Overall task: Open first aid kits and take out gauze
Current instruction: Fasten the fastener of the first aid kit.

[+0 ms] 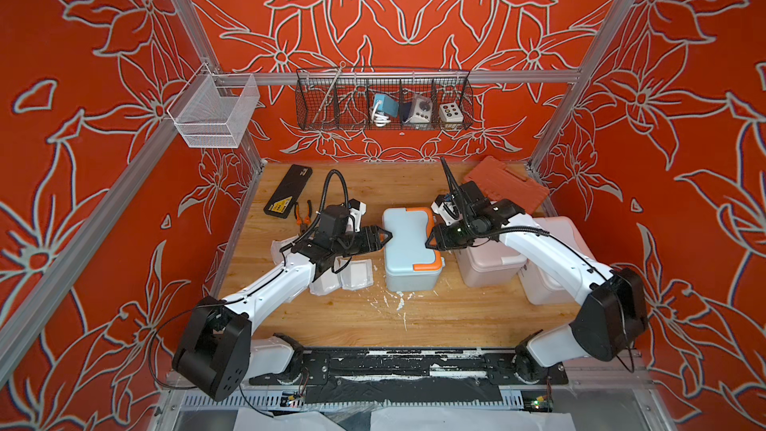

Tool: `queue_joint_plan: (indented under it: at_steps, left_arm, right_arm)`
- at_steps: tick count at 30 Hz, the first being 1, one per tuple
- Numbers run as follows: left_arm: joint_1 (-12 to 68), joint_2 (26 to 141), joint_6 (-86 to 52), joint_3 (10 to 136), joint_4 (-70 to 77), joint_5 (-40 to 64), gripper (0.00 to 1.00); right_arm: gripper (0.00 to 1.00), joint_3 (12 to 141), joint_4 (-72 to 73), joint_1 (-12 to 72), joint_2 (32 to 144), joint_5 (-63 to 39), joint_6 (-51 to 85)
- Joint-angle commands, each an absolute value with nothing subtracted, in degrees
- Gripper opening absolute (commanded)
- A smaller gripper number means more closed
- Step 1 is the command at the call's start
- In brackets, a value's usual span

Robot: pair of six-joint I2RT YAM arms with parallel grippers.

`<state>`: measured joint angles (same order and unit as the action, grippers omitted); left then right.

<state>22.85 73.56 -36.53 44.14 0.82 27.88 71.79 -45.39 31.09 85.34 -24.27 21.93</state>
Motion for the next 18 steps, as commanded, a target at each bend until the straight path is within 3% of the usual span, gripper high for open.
queue_joint_plan:
  at_steps: [1,18]
  left_arm:
    - [22.68,74.39,-37.39,43.82,3.79,30.18,0.72]
    - [25.13,77.76,-40.23,43.06,8.85,32.76,0.71]
  right_arm:
    - [0.49,70.57,-46.41,31.50,86.51,-25.25,21.62]
    - [0.49,69.52,-44.48,31.79,87.24,-27.59,22.74]
